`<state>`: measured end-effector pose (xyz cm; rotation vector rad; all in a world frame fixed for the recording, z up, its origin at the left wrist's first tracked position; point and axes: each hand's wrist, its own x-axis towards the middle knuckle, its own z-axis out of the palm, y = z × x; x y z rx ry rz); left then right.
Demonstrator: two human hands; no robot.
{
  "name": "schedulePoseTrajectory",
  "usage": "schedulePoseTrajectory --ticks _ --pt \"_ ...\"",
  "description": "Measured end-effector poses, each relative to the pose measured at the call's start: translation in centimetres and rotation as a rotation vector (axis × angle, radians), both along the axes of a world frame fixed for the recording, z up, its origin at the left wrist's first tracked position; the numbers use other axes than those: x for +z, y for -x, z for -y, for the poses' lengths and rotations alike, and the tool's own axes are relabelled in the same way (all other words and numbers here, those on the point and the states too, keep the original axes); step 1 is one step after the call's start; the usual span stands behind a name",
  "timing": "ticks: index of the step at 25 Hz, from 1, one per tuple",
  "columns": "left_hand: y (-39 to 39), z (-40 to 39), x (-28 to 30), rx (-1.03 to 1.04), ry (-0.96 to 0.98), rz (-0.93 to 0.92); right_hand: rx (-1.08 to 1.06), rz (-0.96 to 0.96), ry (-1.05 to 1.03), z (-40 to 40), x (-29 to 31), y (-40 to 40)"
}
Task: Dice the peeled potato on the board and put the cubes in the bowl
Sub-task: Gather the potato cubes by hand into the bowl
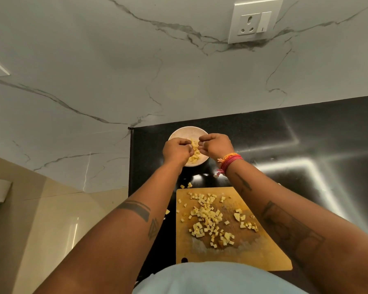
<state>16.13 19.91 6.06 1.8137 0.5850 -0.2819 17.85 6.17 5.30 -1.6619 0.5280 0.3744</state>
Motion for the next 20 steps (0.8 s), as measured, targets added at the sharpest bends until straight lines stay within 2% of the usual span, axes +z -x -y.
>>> schedulePoseTrajectory --ticks 2,4,6,8,12,14,16,20 --pt "2.3 0.4 -0.4 -0.068 -0.028 0.008 -0.024 -0.025 -0.081 1.0 0.0 2.4" --pt "5.3 0.6 -1.6 -0.224 -0.13 -0.006 0.085 -0.062 -0.02 2.1 -1.3 5.3" --pt "8.5 0.7 -3.4 -0.354 -0.29 -0.033 0.32 -0.03 0.261 3.0 -3.4 8.3" --pt "11.0 0.7 -4.9 -0.376 -0.426 -0.054 0.519 0.087 0.561 3.4 -5.0 10.8" --pt "13.8 0.4 -6.5 -0.402 -0.64 -0.042 0.769 0.222 0.791 2.4 -6.5 13.3" --pt "14.3 0.7 -6.6 -0.398 -0.645 -0.061 0.897 0.269 0.855 2.1 -7.0 14.2" --pt "14.6 1.5 -6.4 -0.39 -0.566 -0.052 0.966 0.283 0.851 2.1 -7.1 14.9" --pt "16.0 2.5 -6.2 -0.376 -0.43 0.025 0.865 0.315 0.833 1.8 -6.3 13.9"
